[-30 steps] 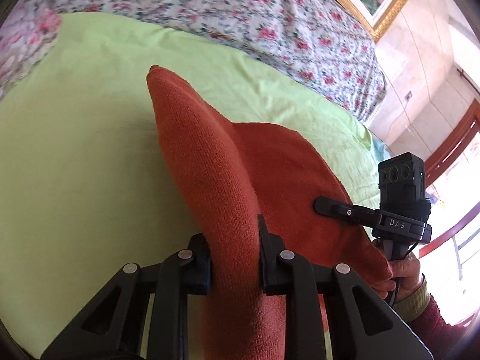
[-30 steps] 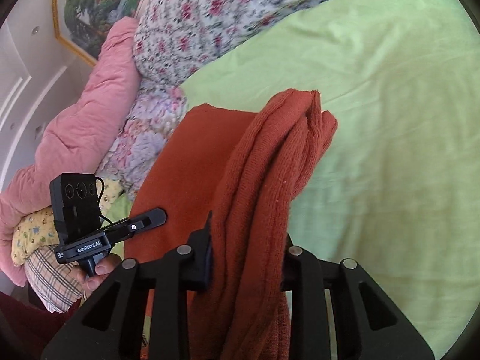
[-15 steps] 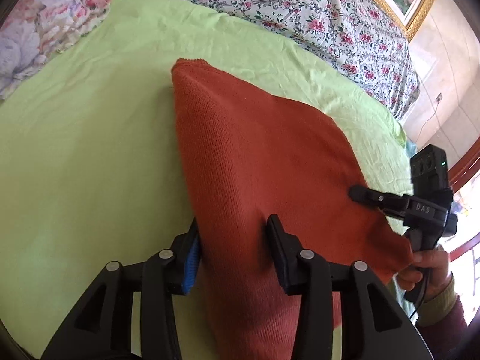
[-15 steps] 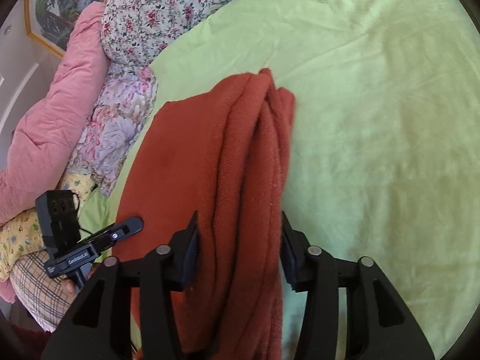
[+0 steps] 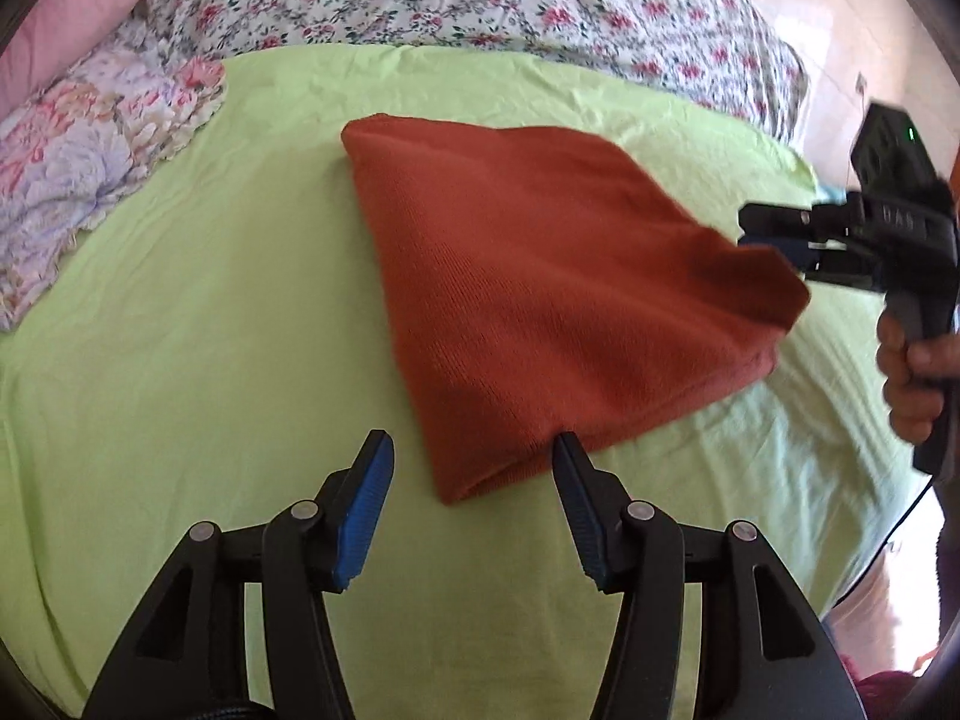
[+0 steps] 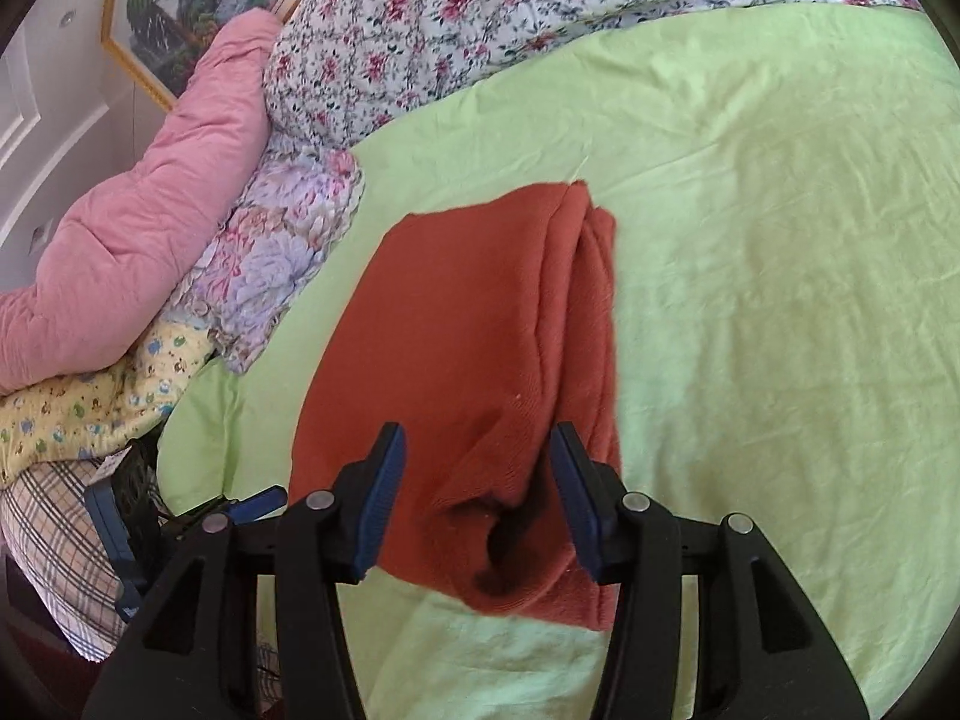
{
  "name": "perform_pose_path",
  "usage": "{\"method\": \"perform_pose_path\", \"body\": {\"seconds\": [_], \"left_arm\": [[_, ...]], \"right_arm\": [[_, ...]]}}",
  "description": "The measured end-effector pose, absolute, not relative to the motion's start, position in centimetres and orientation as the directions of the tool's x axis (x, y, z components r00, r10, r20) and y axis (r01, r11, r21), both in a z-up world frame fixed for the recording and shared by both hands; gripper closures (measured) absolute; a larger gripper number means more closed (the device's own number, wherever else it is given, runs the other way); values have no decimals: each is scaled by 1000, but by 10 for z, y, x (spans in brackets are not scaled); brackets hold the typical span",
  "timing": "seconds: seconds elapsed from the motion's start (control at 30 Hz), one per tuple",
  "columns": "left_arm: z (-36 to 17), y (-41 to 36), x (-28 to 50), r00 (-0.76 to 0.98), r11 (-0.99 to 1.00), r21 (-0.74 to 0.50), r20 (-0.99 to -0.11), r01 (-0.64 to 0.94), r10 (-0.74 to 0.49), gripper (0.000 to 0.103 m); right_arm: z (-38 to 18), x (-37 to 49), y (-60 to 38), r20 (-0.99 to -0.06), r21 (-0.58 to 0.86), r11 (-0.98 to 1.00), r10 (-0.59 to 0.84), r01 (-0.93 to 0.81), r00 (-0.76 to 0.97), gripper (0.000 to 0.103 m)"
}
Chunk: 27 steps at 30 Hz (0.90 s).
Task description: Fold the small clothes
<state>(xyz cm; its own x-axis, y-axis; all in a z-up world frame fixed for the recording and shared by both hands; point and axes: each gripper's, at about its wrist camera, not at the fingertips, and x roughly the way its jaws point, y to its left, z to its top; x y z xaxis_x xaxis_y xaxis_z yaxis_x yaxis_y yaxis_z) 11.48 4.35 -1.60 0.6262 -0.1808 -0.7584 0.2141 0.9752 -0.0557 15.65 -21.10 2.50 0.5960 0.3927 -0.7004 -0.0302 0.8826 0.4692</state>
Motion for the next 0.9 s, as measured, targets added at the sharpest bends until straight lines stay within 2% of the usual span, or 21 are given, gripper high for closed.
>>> {"method": "perform_pose_path", "body": {"seconds": [0.2,0.3,0.33,0.37,0.4,0.43,0.47,0.5,0.57,0.63,0.7,0.8,0.9], "left_arm": [[-32,47,128,637,989,28,-768,148,-74,49],[-32,49,131,653,992,24,-755,124,-63,60],[-32,48,130,657,993,20,-752,115,-61,68],[-32,49,130,657,994,4,-751,105,-66,79],[-32,49,130,656,995,-23,-750,100,-83,85],[-31,49,130,656,994,-44,-749,96,-97,90],[-31,49,130,660,996,-44,-746,82,-88,91],[-31,49,131,659,997,-42,-749,69,-77,92],[-30,51,132,647,997,-55,-759,50,-74,94],[-29,56,134,638,996,-77,-766,38,-84,94],[-26,59,135,634,995,-94,-767,42,-99,95],[-27,55,137,625,996,-80,-776,42,-89,95],[-33,58,139,606,994,-102,-789,32,-101,95]], "right_arm": [[14,161,-209,-725,470,883,376,15,577,51],[10,161,-210,-728,481,876,386,21,567,51],[8,163,-209,-733,478,878,382,25,563,52],[6,165,-208,-738,469,883,375,26,561,56],[4,168,-206,-745,459,888,369,26,556,67],[1,173,-205,-748,460,887,368,31,553,72],[-1,177,-204,-750,460,887,366,38,551,84],[0,180,-203,-750,456,889,359,41,556,87],[19,178,-201,-697,477,879,370,12,615,89],[49,166,-201,-593,530,847,413,-51,691,90],[68,153,-202,-559,507,859,391,-71,731,91],[54,145,-213,-618,464,886,336,-15,711,91],[14,146,-223,-688,456,888,308,62,657,91]]}}
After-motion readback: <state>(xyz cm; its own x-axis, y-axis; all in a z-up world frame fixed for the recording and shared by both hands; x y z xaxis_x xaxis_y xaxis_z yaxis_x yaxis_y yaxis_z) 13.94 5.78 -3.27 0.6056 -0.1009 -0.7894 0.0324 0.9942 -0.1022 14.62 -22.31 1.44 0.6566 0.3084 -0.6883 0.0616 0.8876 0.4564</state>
